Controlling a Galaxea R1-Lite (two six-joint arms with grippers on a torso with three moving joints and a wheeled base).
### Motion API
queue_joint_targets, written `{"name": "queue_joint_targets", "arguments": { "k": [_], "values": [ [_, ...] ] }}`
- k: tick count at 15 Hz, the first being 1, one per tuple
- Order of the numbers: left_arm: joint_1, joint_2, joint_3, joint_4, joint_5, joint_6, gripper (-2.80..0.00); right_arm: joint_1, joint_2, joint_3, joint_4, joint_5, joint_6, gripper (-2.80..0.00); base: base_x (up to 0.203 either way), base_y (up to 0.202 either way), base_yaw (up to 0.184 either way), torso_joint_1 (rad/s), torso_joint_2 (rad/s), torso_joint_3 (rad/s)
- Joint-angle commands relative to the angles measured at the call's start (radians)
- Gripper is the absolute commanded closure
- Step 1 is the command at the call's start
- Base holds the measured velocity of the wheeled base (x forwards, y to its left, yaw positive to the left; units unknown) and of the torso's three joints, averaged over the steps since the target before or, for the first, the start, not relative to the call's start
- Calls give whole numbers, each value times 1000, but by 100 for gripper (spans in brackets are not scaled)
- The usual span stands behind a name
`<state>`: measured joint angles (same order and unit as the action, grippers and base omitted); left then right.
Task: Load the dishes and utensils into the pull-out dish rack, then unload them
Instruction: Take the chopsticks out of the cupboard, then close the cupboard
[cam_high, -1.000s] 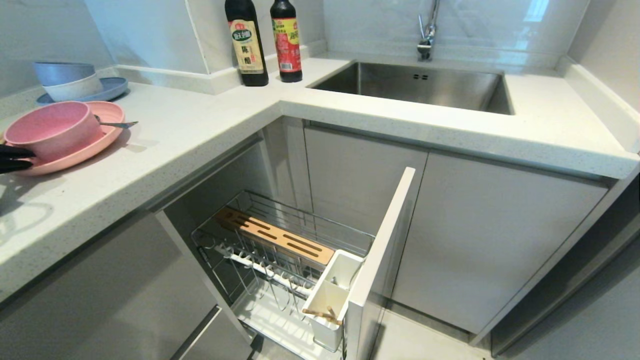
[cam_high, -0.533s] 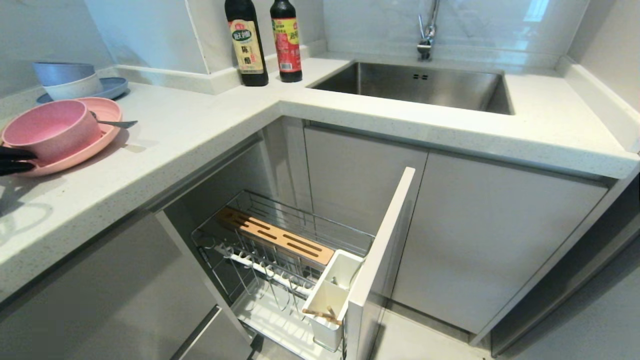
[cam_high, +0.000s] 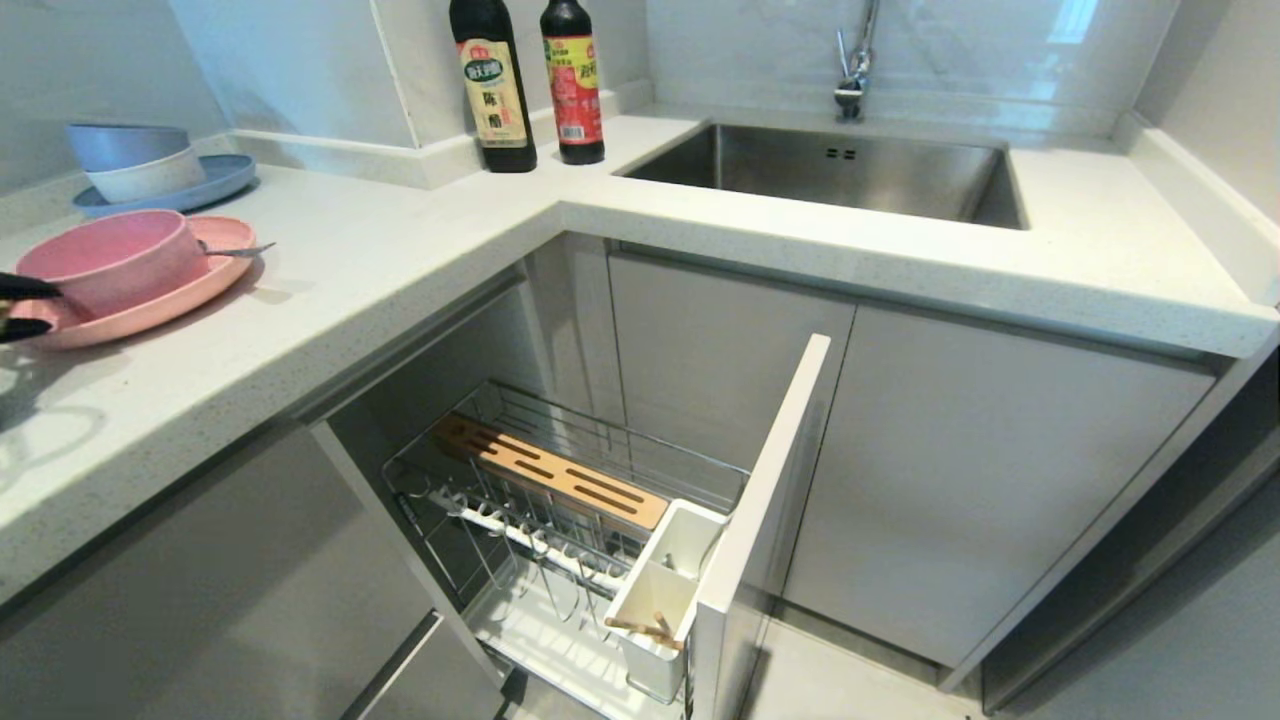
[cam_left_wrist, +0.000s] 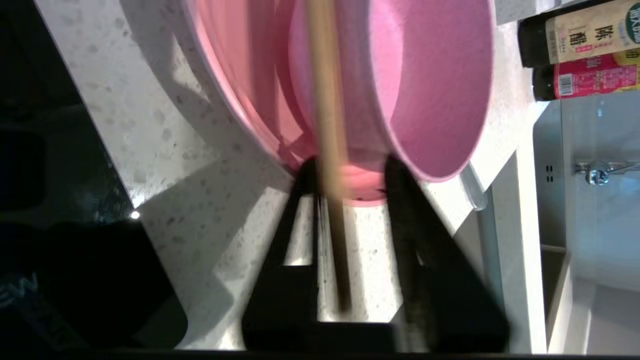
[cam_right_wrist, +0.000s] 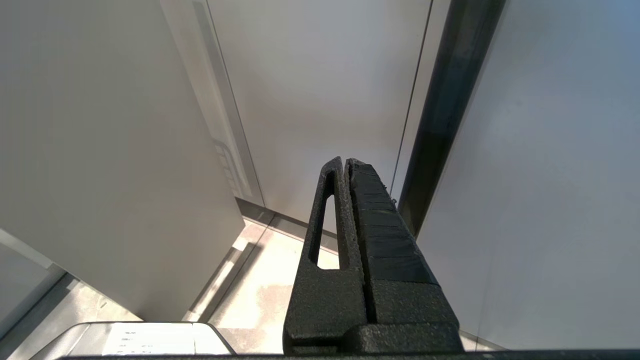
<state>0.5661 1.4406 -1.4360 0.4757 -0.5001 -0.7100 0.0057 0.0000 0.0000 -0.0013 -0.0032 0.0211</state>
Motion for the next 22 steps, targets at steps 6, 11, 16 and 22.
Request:
{"name": "queue_joint_targets", "arguments": {
  "k": [6,11,16,22],
  "values": [
    [-5,-3,-4,3,-3,-20,-280,0,0,2,0,0,0,0,0,0,0,0,0,0],
    [0,-29,-41,7,3,-23,-280,0,0,2,0,0,0,0,0,0,0,0,0,0],
    [11,-65,-95,4,74,-54,-280,0,0,2,0,0,0,0,0,0,0,0,0,0],
    [10,-119,-142,-45,205,-42,0,0,0,2,0,0,0,0,0,0,0,0,0,0]
  ]
}}
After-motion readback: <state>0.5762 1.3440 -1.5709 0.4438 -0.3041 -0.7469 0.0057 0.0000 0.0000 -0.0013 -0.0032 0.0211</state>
